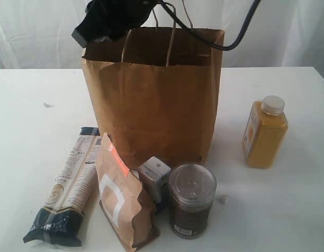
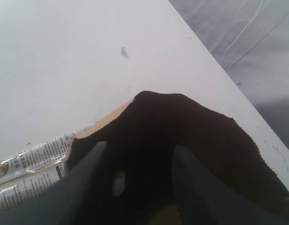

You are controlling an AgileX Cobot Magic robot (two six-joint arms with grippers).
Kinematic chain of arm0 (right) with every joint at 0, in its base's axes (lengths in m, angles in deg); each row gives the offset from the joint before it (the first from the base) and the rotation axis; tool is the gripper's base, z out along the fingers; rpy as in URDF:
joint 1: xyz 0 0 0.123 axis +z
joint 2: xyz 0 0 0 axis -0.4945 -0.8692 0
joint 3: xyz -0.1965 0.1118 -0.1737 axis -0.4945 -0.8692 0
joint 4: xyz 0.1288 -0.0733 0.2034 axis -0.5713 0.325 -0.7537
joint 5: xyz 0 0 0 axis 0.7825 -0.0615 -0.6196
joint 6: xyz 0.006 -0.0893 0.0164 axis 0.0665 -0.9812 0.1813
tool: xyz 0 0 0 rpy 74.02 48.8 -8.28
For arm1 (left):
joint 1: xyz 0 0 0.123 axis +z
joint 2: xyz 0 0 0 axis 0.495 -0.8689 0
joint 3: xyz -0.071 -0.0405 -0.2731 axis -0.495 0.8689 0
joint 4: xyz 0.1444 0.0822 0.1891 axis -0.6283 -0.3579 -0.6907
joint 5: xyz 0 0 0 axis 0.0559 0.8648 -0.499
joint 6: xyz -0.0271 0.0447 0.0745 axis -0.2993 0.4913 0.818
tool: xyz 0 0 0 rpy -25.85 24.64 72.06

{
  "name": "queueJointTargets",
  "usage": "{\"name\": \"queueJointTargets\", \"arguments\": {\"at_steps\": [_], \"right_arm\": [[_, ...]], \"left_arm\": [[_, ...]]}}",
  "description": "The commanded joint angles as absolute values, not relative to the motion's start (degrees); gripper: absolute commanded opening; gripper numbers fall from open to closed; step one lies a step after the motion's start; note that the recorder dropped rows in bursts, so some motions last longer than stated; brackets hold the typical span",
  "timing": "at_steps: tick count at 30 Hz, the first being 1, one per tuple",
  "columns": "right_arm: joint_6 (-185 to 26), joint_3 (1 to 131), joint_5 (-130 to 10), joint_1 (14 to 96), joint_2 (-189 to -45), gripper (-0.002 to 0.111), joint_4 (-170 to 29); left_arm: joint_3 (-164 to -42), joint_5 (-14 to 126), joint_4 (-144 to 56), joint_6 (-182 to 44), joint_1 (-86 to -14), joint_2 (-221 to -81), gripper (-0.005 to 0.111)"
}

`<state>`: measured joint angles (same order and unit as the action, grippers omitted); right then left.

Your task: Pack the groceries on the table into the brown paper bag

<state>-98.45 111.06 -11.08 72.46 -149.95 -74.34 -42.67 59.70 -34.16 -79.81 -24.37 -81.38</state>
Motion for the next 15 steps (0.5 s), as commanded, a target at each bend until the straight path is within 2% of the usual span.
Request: {"name": "queueJointTargets", "arguments": {"at_steps": [1,15], "right_arm": [[-96.85,111.59,-10.81,72.57,-149.79,0.052,-73.32],[-96.85,111.59,-13.73,72.45,-140.54,0.053,-73.32]], "left_arm": [[-42.43,59.52,-33.95,-79.97,-24.82,-81.12,0.0],[-42.43,59.52,-33.95,-79.97,-24.82,-81.12,0.0]]}}
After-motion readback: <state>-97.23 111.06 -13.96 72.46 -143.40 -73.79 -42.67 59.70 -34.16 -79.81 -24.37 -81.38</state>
